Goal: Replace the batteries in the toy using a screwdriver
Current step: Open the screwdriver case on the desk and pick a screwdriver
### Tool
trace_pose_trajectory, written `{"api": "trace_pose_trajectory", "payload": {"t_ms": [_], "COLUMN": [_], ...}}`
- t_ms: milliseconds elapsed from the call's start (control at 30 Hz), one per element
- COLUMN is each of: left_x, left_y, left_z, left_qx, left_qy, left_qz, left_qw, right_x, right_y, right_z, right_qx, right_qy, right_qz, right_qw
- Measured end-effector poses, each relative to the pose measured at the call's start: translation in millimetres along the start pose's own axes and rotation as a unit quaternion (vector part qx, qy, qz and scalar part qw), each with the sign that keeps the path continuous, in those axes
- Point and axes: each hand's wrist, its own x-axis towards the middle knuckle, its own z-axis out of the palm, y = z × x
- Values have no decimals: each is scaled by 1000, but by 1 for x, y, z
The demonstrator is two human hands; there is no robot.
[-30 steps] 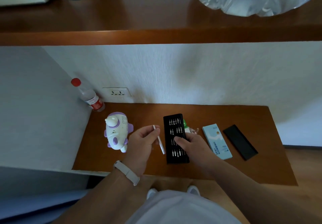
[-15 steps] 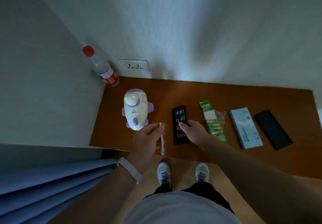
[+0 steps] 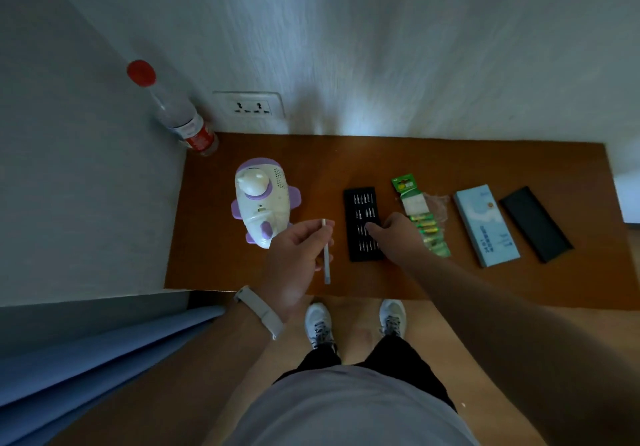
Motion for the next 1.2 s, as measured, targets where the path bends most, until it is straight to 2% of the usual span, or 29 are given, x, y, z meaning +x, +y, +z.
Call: {"api": "trace_pose_trajectory", "payload": {"t_ms": [100,233,333,500,600,733,867,1100,1200], "left_x": [0,-5,-9,-14,-19,-25,-31,-42,-49], "left_y": [3,9,14,21,26,30,35,41,46], "left_z": [-1,3,11,29,40,53,67,96,108], "left_qx": [7,2,5,9,9,0,-1,46,71], "left_qy": [-1,-3,-3,-15,-12,-14,-18,-24,-52], "left_qz": [8,12,22,31,36,41,48,88,109], "left_qw": [1000,1000,1000,999,999,999,999,995,990], "right_x": [-7,-27,-46,-80,-99,-116,-126,-139,-141], "right_y": [-3,-10,-12,-18,-19,-13,-6,11,20], "right_z": [-6,-18,-30,-57,-73,-89,-103,-138,-152], "right_qx": [148,400,511,560,561,578,545,338,298], "right_qy": [-15,-53,-84,-140,-158,-172,-174,-127,-111], "right_qz": [46,114,83,-6,-49,-66,-65,-158,-188], "right_qw": [988,908,851,816,811,795,818,919,929]}}
